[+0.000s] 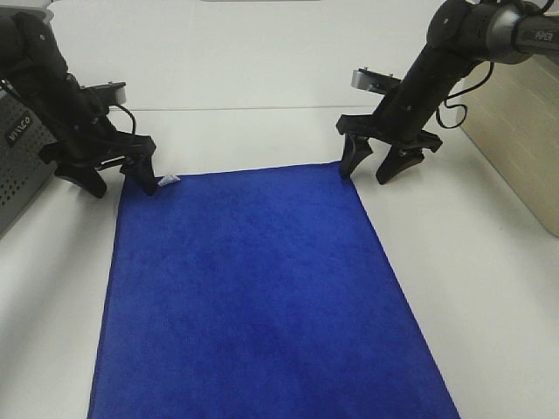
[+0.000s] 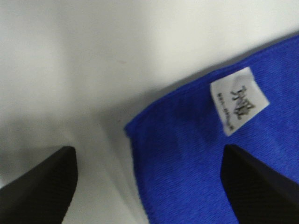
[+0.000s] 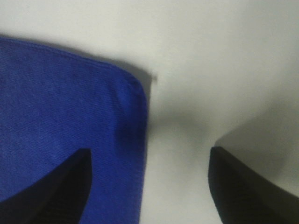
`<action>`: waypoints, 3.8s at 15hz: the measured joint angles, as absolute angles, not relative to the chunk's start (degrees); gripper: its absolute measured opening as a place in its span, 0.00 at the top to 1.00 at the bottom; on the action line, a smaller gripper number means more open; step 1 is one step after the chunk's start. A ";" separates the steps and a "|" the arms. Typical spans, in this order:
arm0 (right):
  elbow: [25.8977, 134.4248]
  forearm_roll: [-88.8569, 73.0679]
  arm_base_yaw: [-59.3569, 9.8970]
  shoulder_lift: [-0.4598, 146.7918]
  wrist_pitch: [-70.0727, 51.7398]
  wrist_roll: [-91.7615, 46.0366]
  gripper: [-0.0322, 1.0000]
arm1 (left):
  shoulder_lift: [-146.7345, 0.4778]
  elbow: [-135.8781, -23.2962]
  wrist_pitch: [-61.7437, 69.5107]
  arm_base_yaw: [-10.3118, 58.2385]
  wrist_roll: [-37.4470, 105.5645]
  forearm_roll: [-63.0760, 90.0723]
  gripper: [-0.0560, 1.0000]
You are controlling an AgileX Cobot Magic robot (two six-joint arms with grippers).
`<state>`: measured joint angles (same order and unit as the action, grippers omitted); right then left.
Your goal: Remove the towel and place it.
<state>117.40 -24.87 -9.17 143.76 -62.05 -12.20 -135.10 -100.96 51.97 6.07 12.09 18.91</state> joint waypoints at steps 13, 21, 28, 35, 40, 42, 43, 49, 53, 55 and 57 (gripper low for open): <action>117.40 -19.19 -15.87 143.81 -52.48 -8.77 0.29 | -135.33 -100.96 50.19 8.37 12.09 21.60 0.20; 117.40 -16.10 -15.87 143.98 -50.94 -8.77 0.49 | -135.62 -100.96 50.02 8.37 12.09 22.69 0.40; 117.40 -14.61 -16.33 144.50 -48.47 -8.71 0.95 | -136.25 -100.90 48.93 8.37 16.84 23.55 0.94; 117.40 -13.81 -16.44 144.50 -47.96 -8.71 0.95 | -136.31 -100.90 48.30 8.37 19.42 23.95 0.94; 117.40 -9.91 -16.44 144.61 -43.95 -6.25 0.95 | -136.42 -104.85 45.95 8.37 21.94 24.01 0.94; 117.57 -8.82 -16.44 144.73 -41.94 -5.79 0.95 | -136.48 -107.83 45.38 8.48 24.24 24.01 0.94; 118.49 -8.31 -16.44 144.79 -41.08 -5.73 0.95 | -136.48 -108.98 44.63 8.54 24.98 24.01 0.94; 126.39 -3.55 -16.44 144.79 -37.82 -5.04 0.95 | -136.48 -111.78 35.64 9.11 28.71 24.06 0.94; 126.51 -1.55 -16.44 144.79 -34.84 -4.41 0.95 | -138.08 -115.51 31.80 10.08 31.46 24.29 0.94; 126.51 -1.49 -15.87 144.79 -32.95 -4.18 0.95 | -140.89 -119.18 31.80 10.31 31.91 24.29 0.94; 126.51 -1.38 -14.84 144.79 -30.65 -3.84 0.95 | -143.81 -122.96 31.46 10.60 32.14 24.29 0.94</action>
